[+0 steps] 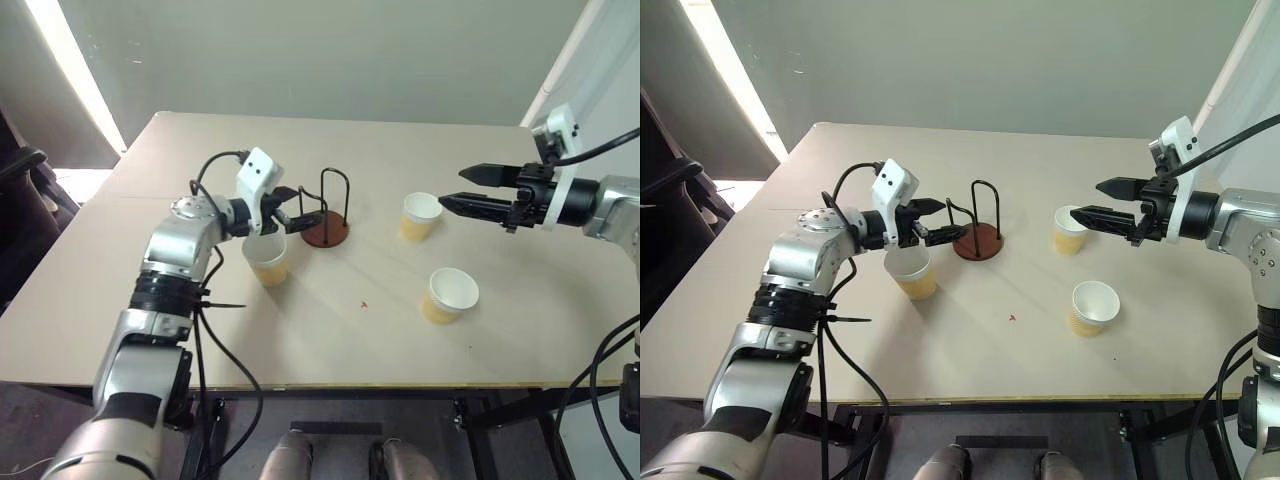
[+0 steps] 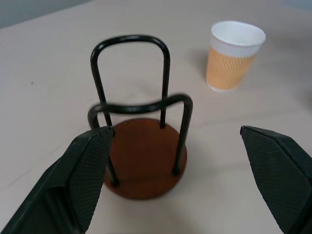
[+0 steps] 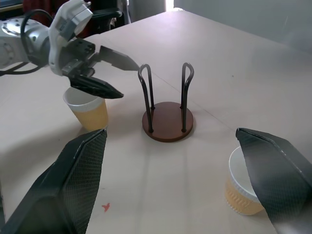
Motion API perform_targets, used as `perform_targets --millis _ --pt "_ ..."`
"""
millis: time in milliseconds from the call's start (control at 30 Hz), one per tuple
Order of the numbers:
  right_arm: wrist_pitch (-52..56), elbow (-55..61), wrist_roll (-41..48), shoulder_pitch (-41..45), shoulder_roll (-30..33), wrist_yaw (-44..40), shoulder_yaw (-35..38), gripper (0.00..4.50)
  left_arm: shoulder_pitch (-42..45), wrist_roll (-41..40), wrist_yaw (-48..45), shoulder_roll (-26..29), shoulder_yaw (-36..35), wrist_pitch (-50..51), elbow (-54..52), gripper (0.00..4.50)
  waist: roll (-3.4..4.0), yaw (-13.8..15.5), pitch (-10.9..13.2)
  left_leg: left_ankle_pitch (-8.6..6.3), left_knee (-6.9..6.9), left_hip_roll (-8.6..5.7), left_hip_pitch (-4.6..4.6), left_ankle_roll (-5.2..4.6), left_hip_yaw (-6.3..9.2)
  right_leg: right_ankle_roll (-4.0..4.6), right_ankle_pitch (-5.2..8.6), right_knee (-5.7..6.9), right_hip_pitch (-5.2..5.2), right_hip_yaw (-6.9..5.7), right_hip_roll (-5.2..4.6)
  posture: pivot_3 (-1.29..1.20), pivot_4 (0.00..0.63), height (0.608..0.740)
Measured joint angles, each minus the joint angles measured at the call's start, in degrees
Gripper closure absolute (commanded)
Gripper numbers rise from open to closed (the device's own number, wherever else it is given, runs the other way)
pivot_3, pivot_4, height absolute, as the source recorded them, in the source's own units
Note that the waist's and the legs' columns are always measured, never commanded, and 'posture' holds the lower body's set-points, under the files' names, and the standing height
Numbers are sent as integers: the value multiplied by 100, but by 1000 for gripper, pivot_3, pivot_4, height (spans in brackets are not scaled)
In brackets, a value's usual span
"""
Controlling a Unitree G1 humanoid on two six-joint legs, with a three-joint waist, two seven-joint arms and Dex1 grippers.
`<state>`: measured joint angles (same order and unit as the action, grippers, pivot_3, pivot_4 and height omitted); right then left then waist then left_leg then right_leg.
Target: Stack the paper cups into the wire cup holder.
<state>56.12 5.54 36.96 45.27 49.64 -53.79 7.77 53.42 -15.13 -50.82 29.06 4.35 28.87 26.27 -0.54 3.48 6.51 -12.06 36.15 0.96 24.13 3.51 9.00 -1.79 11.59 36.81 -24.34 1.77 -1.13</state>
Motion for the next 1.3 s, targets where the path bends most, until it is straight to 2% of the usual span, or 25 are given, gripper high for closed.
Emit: perform_targets --millis 167,467,867,1133,1233,1300 --pt "59 112 23 -1 6 36 1 98 115 110 -48 -354 51 -147 401 0 -1 7 0 0 2 -4 4 0 -4 -19 8 0 1 1 -1 0 150 740" --pt "100 168 121 -95 65 138 79 98 257 234 -126 -438 74 -445 803 0 -1 30 1 -1 14 -12 6 -1 -8 -33 14 -1 5 7 -1 0 150 740" --pt "101 200 171 -95 56 246 91 98 283 622 92 -1250 270 -942 1281 0 -1 42 1 -13 57 -18 13 -26 -14 -54 2 -2 13 13 -3 0 150 740" --pt "119 254 221 -150 57 270 92 98 439 669 210 -1270 235 -1141 1511 0 -1 45 1 -13 60 -21 14 -26 -23 -58 3 -2 13 14 -1 0 150 740" --pt "120 259 223 -155 58 306 92 53 487 681 229 -1236 217 -1167 1542 590 -1 45 1 -13 65 -22 15 -26 -25 -61 4 -4 13 16 -1 0 150 740" --pt "120 259 223 -155 58 309 92 53 514 680 237 -1225 180 -1193 1542 1283 -1 45 1 -13 69 -22 16 -26 -28 -63 5 -4 13 17 -1 0 150 740"
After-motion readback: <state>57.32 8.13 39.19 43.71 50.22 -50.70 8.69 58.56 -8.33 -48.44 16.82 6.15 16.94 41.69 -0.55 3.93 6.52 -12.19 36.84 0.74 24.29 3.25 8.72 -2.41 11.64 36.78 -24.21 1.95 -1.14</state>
